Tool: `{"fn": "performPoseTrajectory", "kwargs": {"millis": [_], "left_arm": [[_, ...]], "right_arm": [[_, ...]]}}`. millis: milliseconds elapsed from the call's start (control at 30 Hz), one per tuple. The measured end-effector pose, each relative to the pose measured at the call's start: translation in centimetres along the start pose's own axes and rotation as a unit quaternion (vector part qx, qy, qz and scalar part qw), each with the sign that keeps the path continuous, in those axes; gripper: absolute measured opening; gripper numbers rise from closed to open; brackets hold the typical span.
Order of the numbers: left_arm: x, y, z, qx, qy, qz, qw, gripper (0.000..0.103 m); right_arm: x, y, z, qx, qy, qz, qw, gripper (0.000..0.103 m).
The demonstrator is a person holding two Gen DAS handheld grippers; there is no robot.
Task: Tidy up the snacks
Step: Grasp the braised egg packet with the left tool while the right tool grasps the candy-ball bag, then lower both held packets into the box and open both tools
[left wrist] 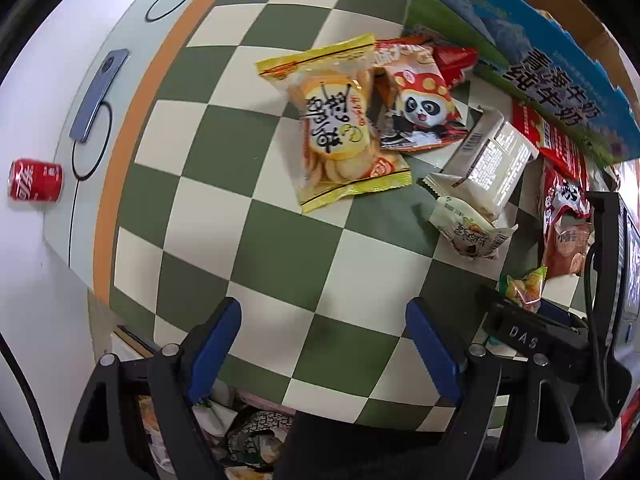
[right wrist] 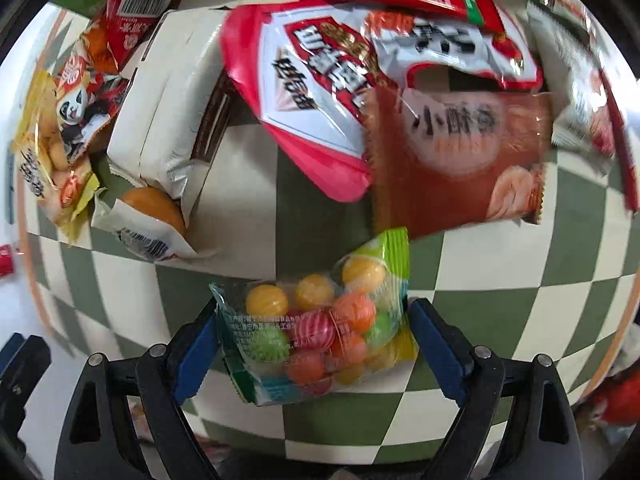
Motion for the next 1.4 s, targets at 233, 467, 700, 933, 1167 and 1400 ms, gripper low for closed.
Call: {"fn": "performPoseTrajectory", "kwargs": {"millis": [233,467,700,933,1167,1400], "left_arm": [[-2.0,-0.1,-4.1,0.044,-0.039,0.012,0.9982,0.084],[-4.9,-2.0,-6.9,0.138,-0.001,0.086,0.9867,0.084],[-7.3,-5.2,-8.7,0.112,0.007,0.136,0.9844,0.084],[-6.6,-4.8,-10.4,0.095,-0.045,0.12,0.9872,0.036],[-4.1,-3.7,-11.2,0.05,-0.075,0.081,0.9926,0.035],[-1.5,-1.8,-9.2,0.062,-0.067,0.063,0.9938,0.035]], "right_arm": [[1.7,0.3,-0.8,0.009,0.015,-0.015,1.0,0.065],[2.3,1.2,-4.1,-0.023,-0.028,-0.021,0.999,0.063],[2.2,0.8,-4.6,-0.035,-0.059,-0.022,0.997,0.063],[2.3,1.3,-4.9,-0.038,-0.065,-0.024,0.997,0.063],[1.9,2.1,-6.1,-0.045,-0.074,-0.025,0.996,0.063],[1.0,4.9,-6.4,-0.072,-0.075,-0.032,0.994,0.063]]}}
Point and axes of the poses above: each gripper's, at about its wrist camera, not at the fingertips, and y roughly against the way its jaws point, z to its left, x to its underside, the point moved 2 cm from there along -y, roughly the way its jaws point, and after that the axes turned 12 degrees about -x, right-handed, at the moved point
